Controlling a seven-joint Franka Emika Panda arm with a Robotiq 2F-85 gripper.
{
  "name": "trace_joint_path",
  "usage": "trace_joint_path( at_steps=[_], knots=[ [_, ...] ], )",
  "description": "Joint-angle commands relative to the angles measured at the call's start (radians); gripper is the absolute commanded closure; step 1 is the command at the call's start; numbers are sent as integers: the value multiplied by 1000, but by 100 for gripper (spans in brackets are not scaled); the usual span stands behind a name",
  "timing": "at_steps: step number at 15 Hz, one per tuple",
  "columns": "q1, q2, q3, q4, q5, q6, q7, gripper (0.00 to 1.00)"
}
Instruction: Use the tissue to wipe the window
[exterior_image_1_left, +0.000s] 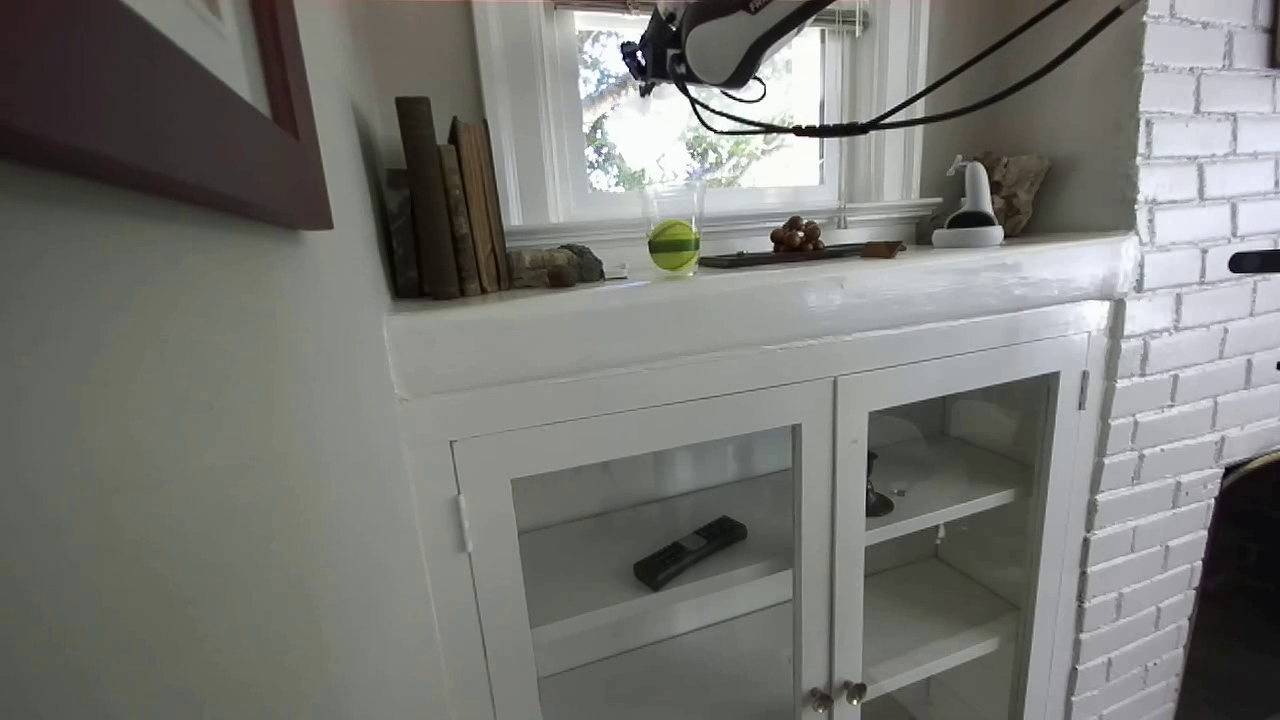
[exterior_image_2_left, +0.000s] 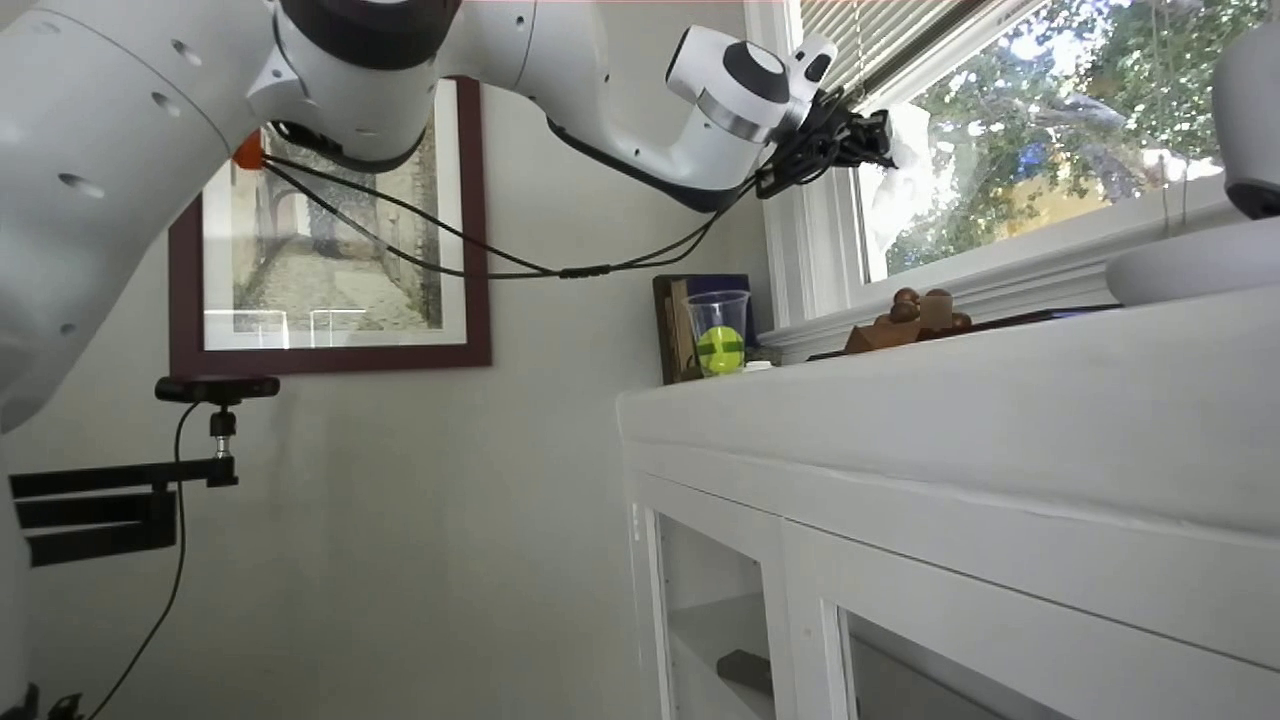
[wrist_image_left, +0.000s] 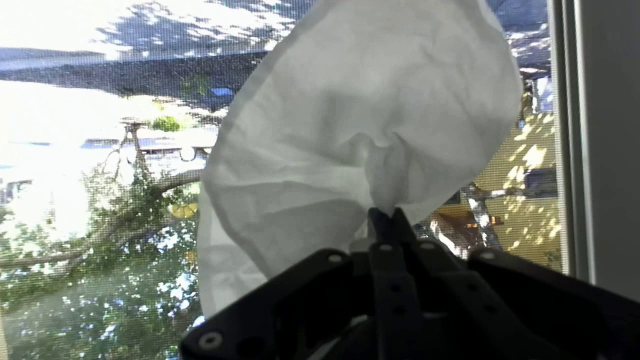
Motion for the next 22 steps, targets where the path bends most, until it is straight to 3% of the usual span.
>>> trace_joint_path(
  at_steps=[1,6,9,16,22],
  knots=[
    [-17,94,44,149,21,8,-92,100],
    [-22,176,153,270,45,-2,-243,100],
    [-27,197,165,310,36,-21,-260,100],
    [-11,102,37,221,-15,-87,-100,100],
    [29,-15,-135,78,-72,-147,81,100]
  ],
)
